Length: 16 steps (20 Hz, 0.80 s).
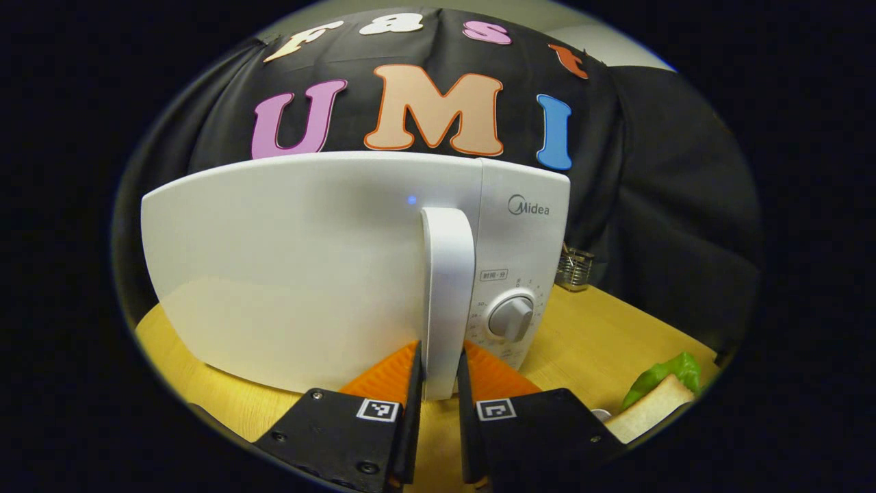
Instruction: Open the microwave oven with the left hand, put the food in, and close the microwave oven.
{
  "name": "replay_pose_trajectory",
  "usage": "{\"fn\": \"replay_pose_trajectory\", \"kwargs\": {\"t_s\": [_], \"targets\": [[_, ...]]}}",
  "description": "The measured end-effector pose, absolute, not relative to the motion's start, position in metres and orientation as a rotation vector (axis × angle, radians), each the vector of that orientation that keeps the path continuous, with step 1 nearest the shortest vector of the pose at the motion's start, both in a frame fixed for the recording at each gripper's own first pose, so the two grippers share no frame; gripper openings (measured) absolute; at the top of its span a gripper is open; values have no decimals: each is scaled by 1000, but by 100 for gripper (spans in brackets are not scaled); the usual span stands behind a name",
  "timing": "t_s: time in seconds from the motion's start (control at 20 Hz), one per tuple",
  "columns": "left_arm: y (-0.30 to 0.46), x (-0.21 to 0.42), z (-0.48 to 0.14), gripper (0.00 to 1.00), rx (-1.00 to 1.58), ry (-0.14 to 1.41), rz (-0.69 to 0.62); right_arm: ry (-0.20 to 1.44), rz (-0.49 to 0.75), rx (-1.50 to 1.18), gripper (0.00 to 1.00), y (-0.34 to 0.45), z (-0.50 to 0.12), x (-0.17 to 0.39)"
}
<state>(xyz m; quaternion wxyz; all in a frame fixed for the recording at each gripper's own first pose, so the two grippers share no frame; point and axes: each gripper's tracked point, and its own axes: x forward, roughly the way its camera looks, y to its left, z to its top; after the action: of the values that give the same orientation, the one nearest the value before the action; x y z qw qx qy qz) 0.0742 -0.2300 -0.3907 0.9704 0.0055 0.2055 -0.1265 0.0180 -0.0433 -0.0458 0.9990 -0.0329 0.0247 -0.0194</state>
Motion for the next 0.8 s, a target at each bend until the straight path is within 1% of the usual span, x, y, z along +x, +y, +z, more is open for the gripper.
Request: {"fn": "replay_pose_trajectory", "kwargs": {"t_s": [0.05,0.1,0.15,0.3,0.45,0.5,0.65,0.7,0.75,0.8], "targets": [[-230,75,-389,22,15,411,-247,51,-39,-59,92,-43,-47,18],[-229,74,-392,21,16,425,-238,55,-38,-52,97,-44,-50,18],[-229,76,-389,20,1,416,-232,61,-36,-48,92,-44,-51,17],[-229,73,-389,17,-27,407,-226,67,-51,-48,92,-49,-53,14],[-229,74,-388,10,-75,389,-218,65,-51,-45,92,-47,-54,8],[-230,74,-388,8,-83,391,-219,65,-49,-44,96,-46,-54,6],[-229,72,-387,7,-97,379,-219,72,-44,-51,96,-43,-56,-2],[-230,71,-387,7,-96,374,-223,80,-45,-61,92,-43,-59,-5],[-229,58,-390,7,-101,409,-226,85,-54,-73,92,-45,-59,-9],[-225,45,-383,7,-102,375,-236,89,-67,-89,92,-48,-60,-13]]}}
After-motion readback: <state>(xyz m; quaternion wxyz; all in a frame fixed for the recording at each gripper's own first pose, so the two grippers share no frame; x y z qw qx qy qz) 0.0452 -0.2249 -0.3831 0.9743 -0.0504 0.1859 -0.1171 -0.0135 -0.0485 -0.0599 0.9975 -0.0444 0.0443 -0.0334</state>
